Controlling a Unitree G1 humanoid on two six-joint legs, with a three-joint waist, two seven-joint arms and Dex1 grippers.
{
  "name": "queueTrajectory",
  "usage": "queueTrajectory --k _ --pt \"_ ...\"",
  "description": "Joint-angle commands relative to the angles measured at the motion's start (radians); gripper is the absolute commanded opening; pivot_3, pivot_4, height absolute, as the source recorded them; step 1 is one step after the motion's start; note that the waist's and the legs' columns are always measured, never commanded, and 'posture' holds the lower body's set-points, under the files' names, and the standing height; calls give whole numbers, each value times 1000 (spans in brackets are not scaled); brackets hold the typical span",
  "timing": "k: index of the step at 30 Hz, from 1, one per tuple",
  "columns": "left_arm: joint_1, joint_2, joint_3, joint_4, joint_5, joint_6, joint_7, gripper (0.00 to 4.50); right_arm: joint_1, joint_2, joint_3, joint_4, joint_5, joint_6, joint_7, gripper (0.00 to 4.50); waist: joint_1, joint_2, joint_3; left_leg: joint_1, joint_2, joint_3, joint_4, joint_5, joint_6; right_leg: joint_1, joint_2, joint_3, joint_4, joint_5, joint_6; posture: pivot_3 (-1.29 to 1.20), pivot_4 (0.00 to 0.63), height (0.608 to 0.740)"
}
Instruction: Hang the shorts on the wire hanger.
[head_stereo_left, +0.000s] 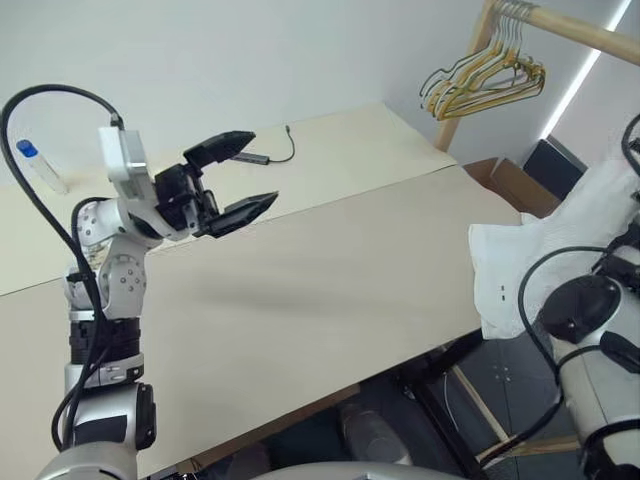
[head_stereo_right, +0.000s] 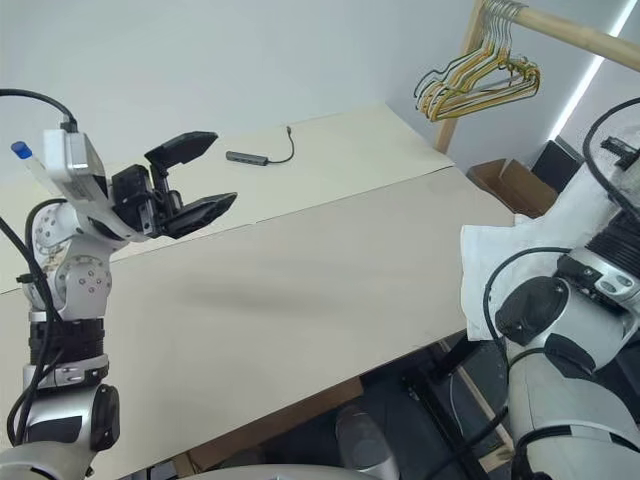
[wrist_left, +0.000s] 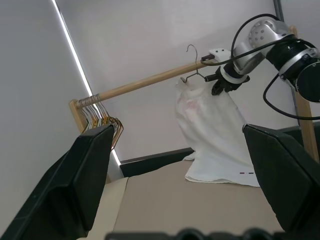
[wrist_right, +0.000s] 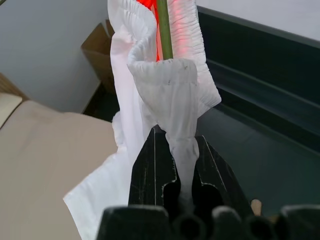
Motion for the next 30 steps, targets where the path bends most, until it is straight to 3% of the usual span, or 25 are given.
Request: queueTrajectory --k 1,15,22,30 --pt "-5 12 10 -42 -11 -13 2 4441 -72 -18 -46 54 8 -117 -78 0 2 1 0 0 0 0 0 0 0 0 0 0 0 0 0 -180 0 740" --pt "11 8 -1 -55 4 -28 17 4441 -139 -119 -208 448 150 -300 -267 0 7 2 1 2 0 4 -2 0 0 1 1 3 -2 -1 1 -167 0 740" --pt "26 12 4 -70 -3 -25 25 4441 -123 -158 -112 555 166 -355 -271 0 9 2 1 4 0 7 -3 0 1 4 1 6 -6 -1 3 -160 0 740" --pt "39 12 10 -82 -7 -26 33 4500 -101 -160 6 512 145 -384 -288 2348 23 2 1 5 0 12 -4 -1 2 3 1 11 -7 0 4 -152 0 740"
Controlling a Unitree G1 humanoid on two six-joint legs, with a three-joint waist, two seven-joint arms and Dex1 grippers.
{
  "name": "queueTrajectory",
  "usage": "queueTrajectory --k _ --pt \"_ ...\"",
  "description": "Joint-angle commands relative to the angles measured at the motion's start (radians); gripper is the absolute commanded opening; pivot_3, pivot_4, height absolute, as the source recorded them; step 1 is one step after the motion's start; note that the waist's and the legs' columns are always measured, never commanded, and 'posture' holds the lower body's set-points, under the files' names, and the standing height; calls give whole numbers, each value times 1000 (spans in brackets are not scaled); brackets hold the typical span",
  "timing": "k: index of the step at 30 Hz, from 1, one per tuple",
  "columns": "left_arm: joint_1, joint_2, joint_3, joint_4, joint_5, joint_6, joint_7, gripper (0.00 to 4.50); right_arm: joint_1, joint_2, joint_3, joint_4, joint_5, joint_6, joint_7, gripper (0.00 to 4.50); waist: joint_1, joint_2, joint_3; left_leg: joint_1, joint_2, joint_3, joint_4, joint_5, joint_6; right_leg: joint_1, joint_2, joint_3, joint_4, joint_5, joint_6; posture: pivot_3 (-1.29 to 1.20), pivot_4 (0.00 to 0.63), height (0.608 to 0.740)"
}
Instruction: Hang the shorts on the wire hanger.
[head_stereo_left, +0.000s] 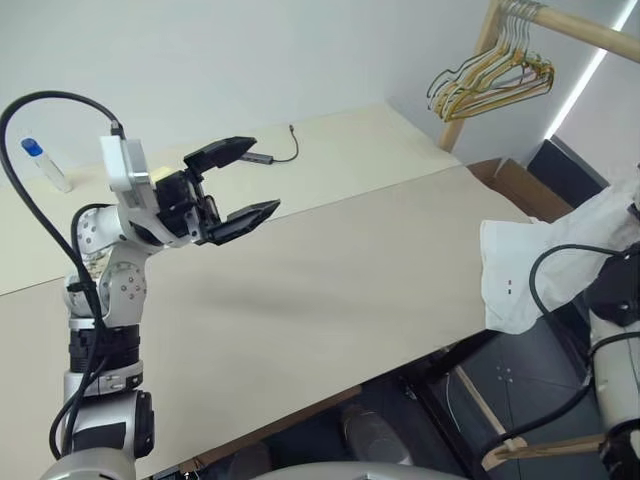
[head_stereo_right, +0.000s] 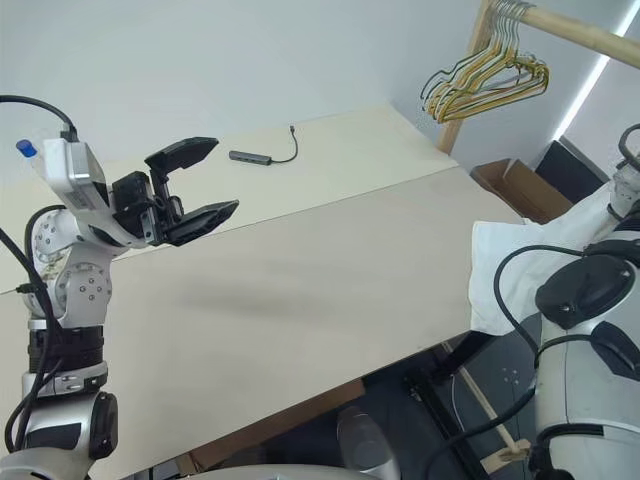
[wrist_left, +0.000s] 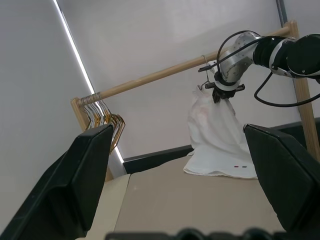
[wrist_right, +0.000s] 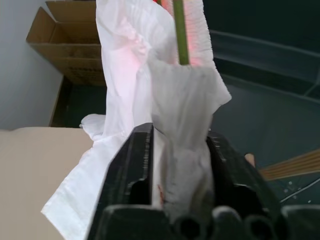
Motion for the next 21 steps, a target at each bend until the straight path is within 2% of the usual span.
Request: queueTrajectory --k 1,6,9,15,21 --pt "-4 11 13 -30 -6 -13 12 4500 -9 -15 59 -61 -3 -36 -10 2756 4 0 0 0 0 0 0 0 0 0 0 0 0 0 0 -153 0 740" --pt "-8 10 11 -25 -2 -17 13 4500 9 3 120 -139 -24 -26 -34 4447 7 0 0 0 0 1 0 0 0 0 0 1 0 0 1 -155 0 740" --pt "-12 10 11 -23 -7 -18 7 4500 38 23 178 -233 -58 -12 -49 4480 8 0 0 0 0 1 0 0 1 0 0 1 0 0 1 -155 0 740" --pt "-18 13 14 -19 -12 -13 6 4500 100 65 389 -424 -193 -79 -61 4480 4 1 0 1 0 3 0 0 1 -1 0 4 0 1 1 -157 0 740" --pt "14 38 32 -29 21 13 71 4500 179 78 629 -553 -298 -227 76 4480 4 1 0 6 1 4 0 -1 1 -1 1 4 0 1 2 -130 0 740"
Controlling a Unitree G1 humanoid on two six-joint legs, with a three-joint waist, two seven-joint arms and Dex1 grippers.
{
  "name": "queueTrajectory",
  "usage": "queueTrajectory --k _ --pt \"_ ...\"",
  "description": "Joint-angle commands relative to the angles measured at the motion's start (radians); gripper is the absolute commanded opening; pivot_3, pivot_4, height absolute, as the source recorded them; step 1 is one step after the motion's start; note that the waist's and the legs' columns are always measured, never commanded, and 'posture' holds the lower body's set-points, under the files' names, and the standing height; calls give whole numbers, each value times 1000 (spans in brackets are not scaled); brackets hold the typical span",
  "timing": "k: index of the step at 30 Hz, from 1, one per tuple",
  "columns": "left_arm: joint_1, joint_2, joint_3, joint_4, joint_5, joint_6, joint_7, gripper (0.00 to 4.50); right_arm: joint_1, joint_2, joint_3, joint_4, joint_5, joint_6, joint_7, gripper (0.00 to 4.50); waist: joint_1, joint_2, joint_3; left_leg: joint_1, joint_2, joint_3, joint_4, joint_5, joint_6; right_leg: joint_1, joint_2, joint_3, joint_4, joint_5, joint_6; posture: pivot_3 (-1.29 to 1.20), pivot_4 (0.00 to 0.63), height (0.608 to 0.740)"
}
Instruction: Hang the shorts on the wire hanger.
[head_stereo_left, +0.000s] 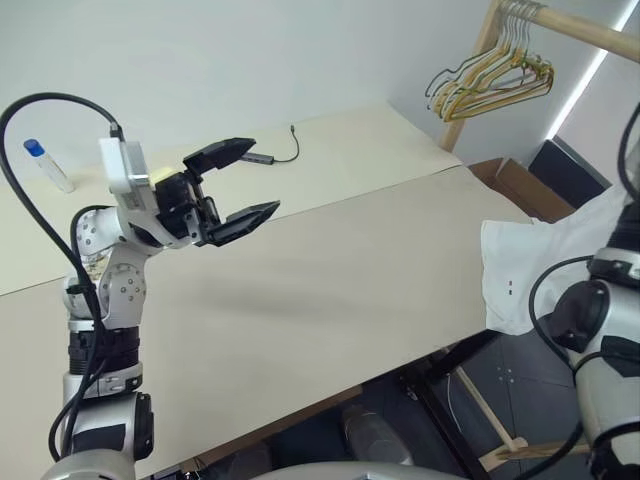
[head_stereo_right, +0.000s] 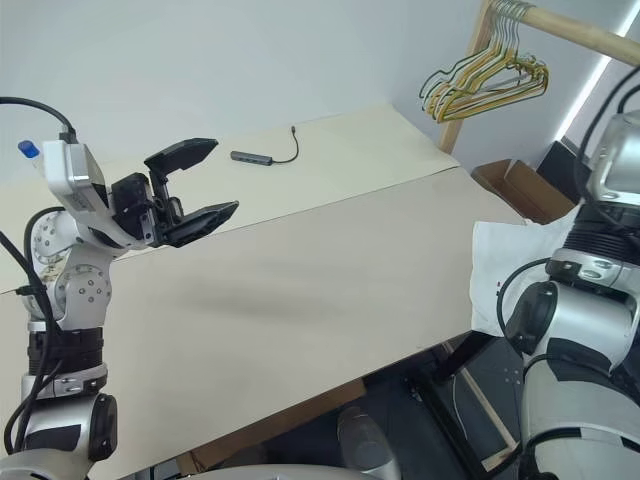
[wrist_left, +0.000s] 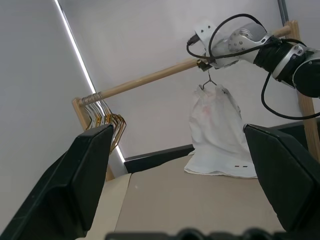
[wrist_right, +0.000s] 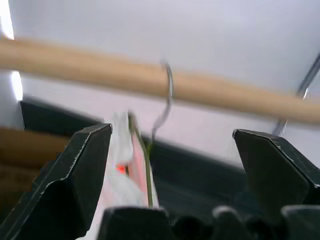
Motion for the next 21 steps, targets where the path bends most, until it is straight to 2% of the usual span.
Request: queueTrajectory --k 1,4,7,11,15,21 --pt "18 40 33 -29 35 23 88 4500 27 9 129 -100 -54 -109 99 4480 0 0 0 1 0 0 0 0 1 0 0 1 0 0 0 -122 0 740" --pt "56 64 50 -53 56 85 200 4500 48 17 235 -138 -93 -139 199 4480 3 0 0 2 0 1 0 -1 2 0 0 2 0 0 0 -78 0 740" --pt "127 85 72 -113 80 124 287 4500 62 58 285 -176 -69 -210 304 4480 12 0 0 2 0 0 0 -1 2 0 0 1 0 1 0 -28 0 740" --pt "255 99 142 -220 45 167 344 4500 85 115 324 -210 -15 -289 480 4480 44 0 0 2 0 -1 0 -2 3 -1 0 2 0 1 -1 9 0 740" --pt "363 108 204 -306 19 207 389 4500 123 154 333 -244 89 -313 702 4480 106 -2 1 2 1 -1 0 -2 3 -1 0 0 0 1 -1 102 0 740" --pt "480 103 253 -387 4 235 435 4500 268 128 428 -324 203 -401 1078 4480 208 -5 1 2 1 -1 0 -2 4 -1 -1 -3 -1 1 -1 181 0 740"
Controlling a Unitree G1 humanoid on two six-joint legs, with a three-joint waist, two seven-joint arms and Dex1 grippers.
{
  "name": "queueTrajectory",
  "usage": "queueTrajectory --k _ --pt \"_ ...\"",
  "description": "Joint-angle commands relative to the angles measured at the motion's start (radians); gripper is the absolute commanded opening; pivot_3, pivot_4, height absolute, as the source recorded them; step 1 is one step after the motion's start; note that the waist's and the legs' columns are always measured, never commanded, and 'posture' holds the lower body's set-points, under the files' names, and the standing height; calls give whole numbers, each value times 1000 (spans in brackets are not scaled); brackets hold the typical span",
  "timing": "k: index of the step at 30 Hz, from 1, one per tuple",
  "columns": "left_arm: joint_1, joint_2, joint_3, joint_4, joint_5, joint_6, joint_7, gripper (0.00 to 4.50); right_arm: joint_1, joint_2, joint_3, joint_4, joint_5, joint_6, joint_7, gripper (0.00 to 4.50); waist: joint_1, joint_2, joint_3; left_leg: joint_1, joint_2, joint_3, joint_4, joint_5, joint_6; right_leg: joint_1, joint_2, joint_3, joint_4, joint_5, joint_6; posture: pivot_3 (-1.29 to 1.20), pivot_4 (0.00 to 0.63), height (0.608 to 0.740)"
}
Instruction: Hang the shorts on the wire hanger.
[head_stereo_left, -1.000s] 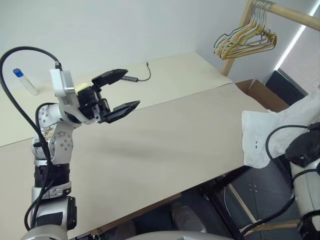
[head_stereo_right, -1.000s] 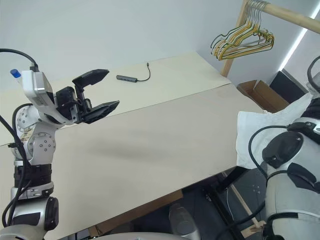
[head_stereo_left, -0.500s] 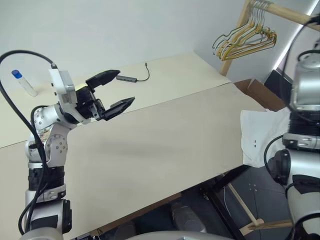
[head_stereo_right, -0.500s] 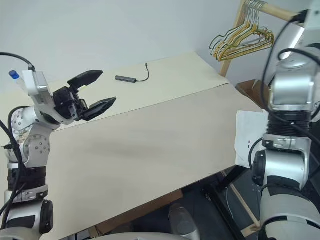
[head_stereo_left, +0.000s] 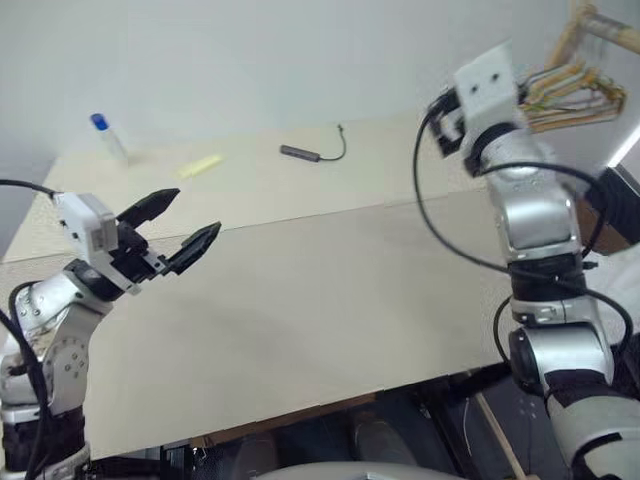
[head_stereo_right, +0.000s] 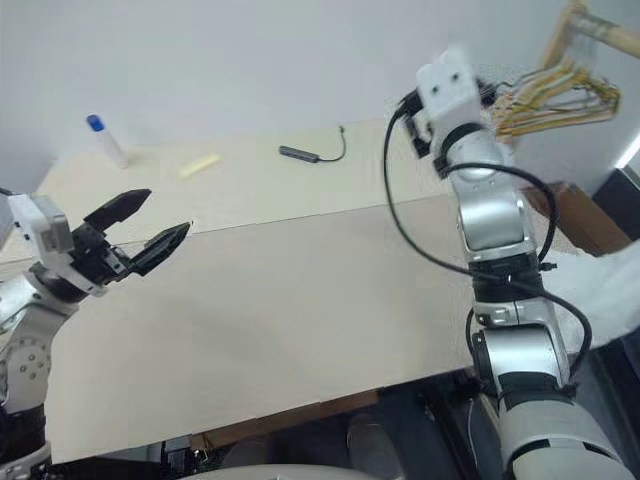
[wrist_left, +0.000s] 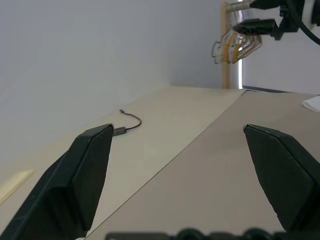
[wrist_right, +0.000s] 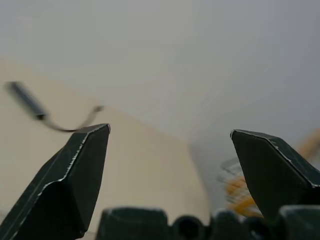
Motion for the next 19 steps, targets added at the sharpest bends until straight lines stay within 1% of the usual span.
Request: queueTrajectory --k 1,4,8,14,19 --pt "63 1 42 -77 -35 21 28 4500 76 -31 49 -90 71 -107 230 4480 37 -1 0 0 0 0 0 0 0 0 0 -1 0 0 0 190 0 740" --pt "137 -10 50 -113 -53 38 41 4500 141 -61 120 -124 65 -167 367 4480 76 -1 1 0 0 1 0 0 0 0 -1 -1 0 0 0 212 0 740" --pt "181 -2 26 -126 -10 54 81 4500 171 -75 157 -128 43 -185 434 4480 112 -3 1 0 1 2 1 0 0 -1 0 -2 0 1 -2 234 0 740" --pt "198 2 24 -140 -12 61 95 4500 199 -77 192 -136 -6 -217 474 4480 145 -5 1 0 2 1 1 0 0 -1 2 -3 0 1 -3 239 0 740" --pt "185 9 20 -135 -10 56 88 4500 210 -61 192 -147 -23 -199 469 4480 150 -6 1 0 2 2 1 0 0 -1 2 -3 0 1 -3 230 0 740"
